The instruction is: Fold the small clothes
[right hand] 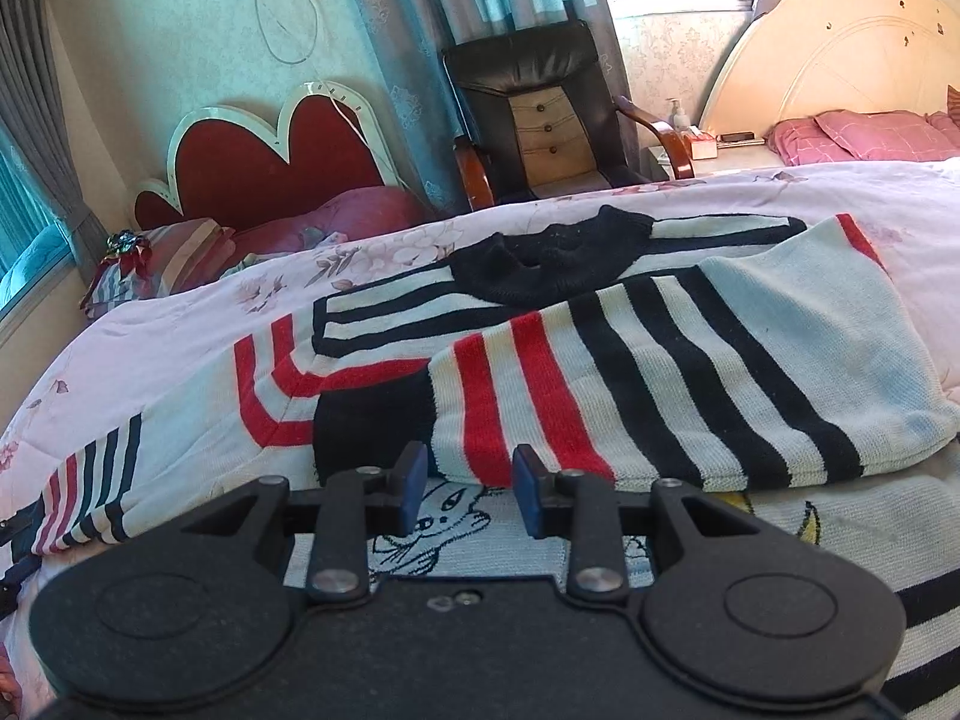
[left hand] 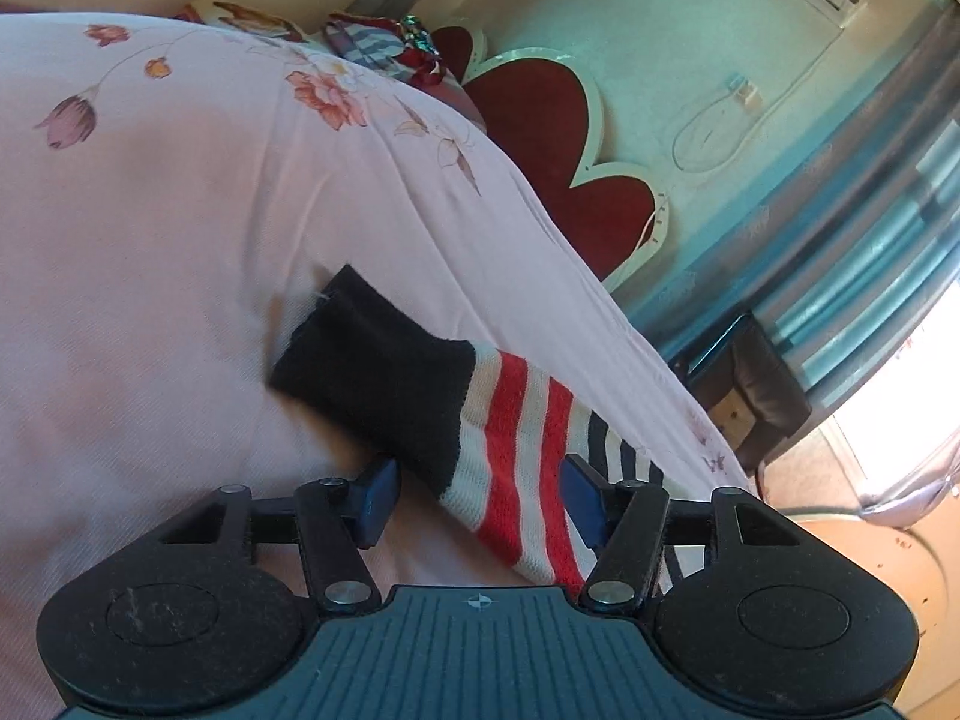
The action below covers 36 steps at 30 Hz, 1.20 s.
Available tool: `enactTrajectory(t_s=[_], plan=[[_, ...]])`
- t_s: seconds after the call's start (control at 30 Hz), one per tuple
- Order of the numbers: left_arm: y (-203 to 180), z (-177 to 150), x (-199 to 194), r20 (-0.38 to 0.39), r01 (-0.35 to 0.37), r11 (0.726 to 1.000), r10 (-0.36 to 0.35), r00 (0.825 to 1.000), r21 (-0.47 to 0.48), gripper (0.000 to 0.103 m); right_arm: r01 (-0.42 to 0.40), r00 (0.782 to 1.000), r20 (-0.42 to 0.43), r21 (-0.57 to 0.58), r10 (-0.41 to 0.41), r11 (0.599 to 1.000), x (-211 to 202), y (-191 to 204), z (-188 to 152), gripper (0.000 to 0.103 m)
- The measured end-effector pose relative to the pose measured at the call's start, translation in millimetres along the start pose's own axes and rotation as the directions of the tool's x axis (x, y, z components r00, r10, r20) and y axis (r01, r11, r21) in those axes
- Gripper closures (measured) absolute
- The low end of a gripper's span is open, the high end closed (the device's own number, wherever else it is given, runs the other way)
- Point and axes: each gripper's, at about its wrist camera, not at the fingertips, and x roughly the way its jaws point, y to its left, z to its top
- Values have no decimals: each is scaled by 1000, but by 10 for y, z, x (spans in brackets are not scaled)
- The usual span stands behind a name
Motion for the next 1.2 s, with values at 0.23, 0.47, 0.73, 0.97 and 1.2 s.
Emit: enactTrajectory(t_s=[0.23,0.47,0.73,0.97,1.2], plan=[[20,73,69,2,-29,999,29,1000,36,98,41,999,17,13,-41,999,-54,-65,51,71],[-1035,-191,-58,6,140,934,-151,989,327,98,64,997,46,51,-66,997,-138,-312,64,71],[-2417,-941,72,-165,333,774,-290,943,539,98,71,995,64,84,-77,994,-271,-663,67,71],[-3079,-1557,121,-274,395,695,-285,918,601,98,85,992,80,141,-97,986,-420,-1172,127,70],[-3353,-2134,108,-358,424,618,-236,903,662,98,107,990,67,187,-121,976,-470,-1589,96,70]])
